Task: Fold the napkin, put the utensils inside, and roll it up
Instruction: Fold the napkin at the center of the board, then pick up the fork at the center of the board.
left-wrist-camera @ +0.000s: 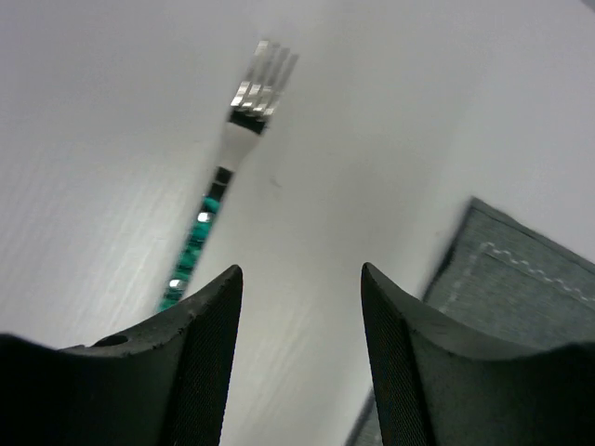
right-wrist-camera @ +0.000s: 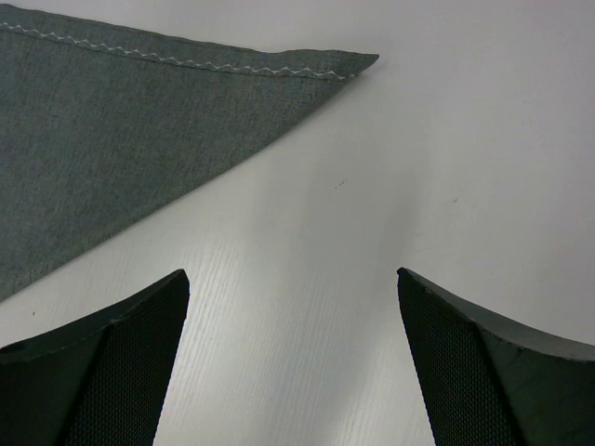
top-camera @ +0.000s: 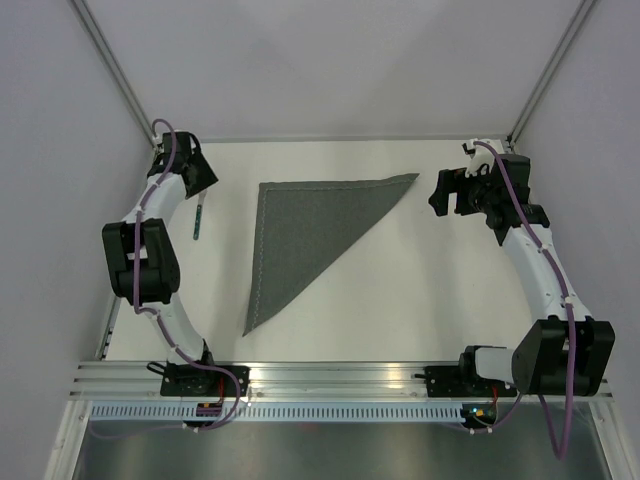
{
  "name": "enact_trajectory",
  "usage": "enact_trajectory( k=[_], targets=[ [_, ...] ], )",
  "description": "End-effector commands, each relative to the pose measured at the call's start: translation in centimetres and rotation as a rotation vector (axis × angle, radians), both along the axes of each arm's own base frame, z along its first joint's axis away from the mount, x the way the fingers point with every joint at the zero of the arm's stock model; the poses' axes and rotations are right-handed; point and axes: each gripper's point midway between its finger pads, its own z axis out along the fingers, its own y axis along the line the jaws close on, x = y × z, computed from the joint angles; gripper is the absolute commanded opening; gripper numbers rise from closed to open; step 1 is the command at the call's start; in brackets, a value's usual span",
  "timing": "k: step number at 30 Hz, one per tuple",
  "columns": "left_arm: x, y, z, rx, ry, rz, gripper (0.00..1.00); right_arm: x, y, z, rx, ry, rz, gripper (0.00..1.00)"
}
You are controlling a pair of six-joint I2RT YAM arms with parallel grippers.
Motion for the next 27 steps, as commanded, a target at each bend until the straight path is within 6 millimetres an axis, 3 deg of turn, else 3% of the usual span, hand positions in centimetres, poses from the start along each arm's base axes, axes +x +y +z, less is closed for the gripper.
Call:
enact_trajectory(
  k=[1,6,7,13,22,27],
  targets=[
    [-2.6,3.8,-2.2,0.105,0.116,0.050,0.59,-0.5,0.8,2.2,0.025,-0.043,0.038,0.98],
    [-1.6,4.5,-4.1,0.124,0.175,0.038,0.57,-0.9,1.1,2.6,0.036,-0.052,0.047,0.98],
    [-1.5,4.5,-5.4,0.121,0.204,0.031,0.56,-0.9,1.1,2.6,0.036,-0.052,0.047,0.97],
    [-1.1,5.4,-8.4,0.168,0.308,0.023,0.56,-0.9,1.0,2.0,0.036,-0.040,0.049,0.97],
    [-1.0,6.0,-10.0,0.171,0.347,0.011,0.54,-0.8,1.1,1.5,0.034,-0.027,0.051,0.96],
    [-1.1,5.6,-11.3,0.155,0.385,-0.014,0.48,-0.7,1.2,1.2,0.042,-0.015,0.055,0.96]
  ],
)
